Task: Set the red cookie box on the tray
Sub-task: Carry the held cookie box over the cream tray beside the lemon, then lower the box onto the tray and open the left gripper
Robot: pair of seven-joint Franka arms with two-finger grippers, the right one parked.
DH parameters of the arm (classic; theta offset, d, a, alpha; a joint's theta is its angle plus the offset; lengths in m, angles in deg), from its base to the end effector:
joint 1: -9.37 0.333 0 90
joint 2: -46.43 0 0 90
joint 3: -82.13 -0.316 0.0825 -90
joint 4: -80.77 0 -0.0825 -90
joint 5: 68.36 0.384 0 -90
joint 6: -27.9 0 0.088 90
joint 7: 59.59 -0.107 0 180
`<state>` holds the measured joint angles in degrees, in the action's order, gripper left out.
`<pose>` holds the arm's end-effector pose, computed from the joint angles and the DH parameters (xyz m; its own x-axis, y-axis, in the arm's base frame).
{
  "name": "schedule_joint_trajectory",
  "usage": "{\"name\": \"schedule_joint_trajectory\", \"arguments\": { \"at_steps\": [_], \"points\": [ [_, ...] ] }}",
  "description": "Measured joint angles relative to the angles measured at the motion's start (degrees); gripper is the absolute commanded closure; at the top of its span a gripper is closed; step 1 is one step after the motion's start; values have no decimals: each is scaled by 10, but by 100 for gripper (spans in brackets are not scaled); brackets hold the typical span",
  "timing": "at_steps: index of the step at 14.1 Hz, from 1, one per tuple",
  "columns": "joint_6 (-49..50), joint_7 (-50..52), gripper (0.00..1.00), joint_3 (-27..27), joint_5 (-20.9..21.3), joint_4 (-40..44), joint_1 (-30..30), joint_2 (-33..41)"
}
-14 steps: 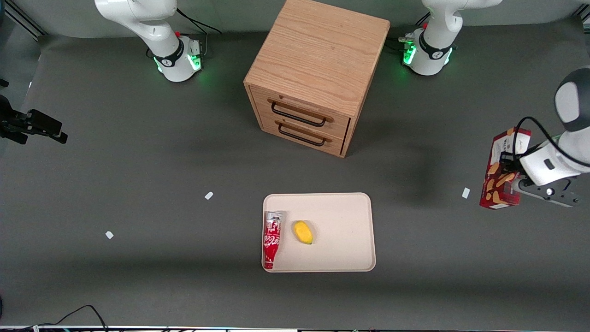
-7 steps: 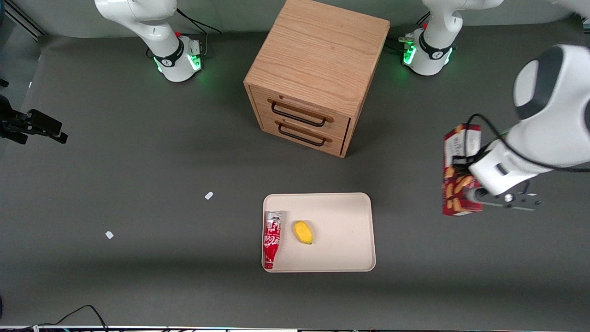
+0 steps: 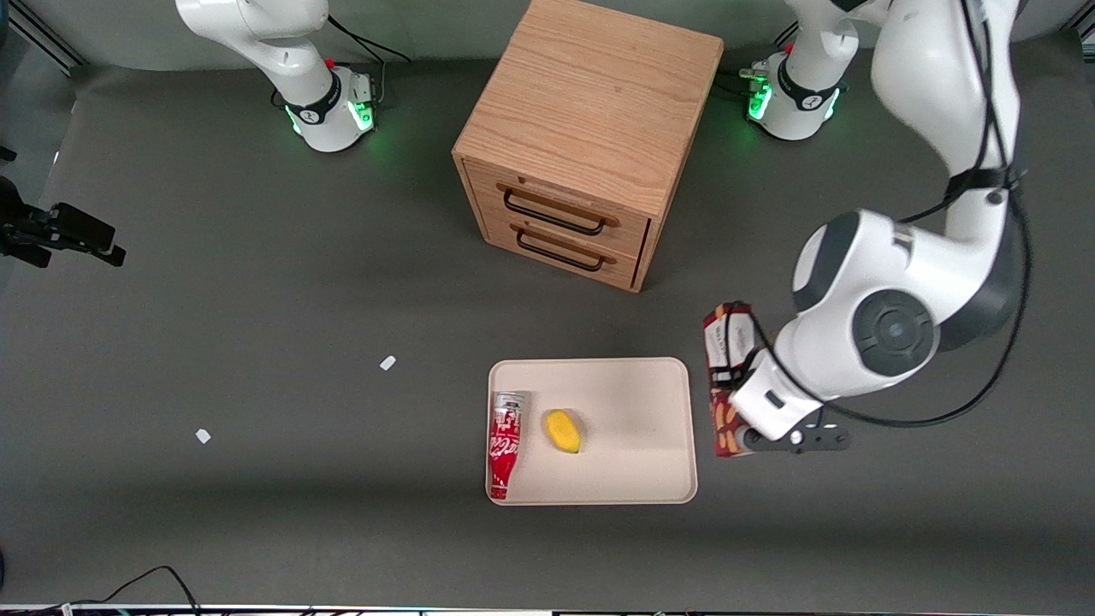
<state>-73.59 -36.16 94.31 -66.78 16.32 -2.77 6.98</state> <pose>0.6924 -0.2605 0.4091 0.9973 0.0208 -0.0702 0.0269 -0.9959 0.0866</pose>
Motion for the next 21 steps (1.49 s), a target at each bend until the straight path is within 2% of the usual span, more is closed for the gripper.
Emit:
{"name": "schedule_joint_trajectory", "arguments": {
  "at_steps": [6,11,21],
  "points": [
    [-74,39,100,1,30,6,-41,-67],
    [-122,45,100,-1,48,6,-47,-111],
    [-166,50,100,-6,68,7,-56,-147]
  ]
}}
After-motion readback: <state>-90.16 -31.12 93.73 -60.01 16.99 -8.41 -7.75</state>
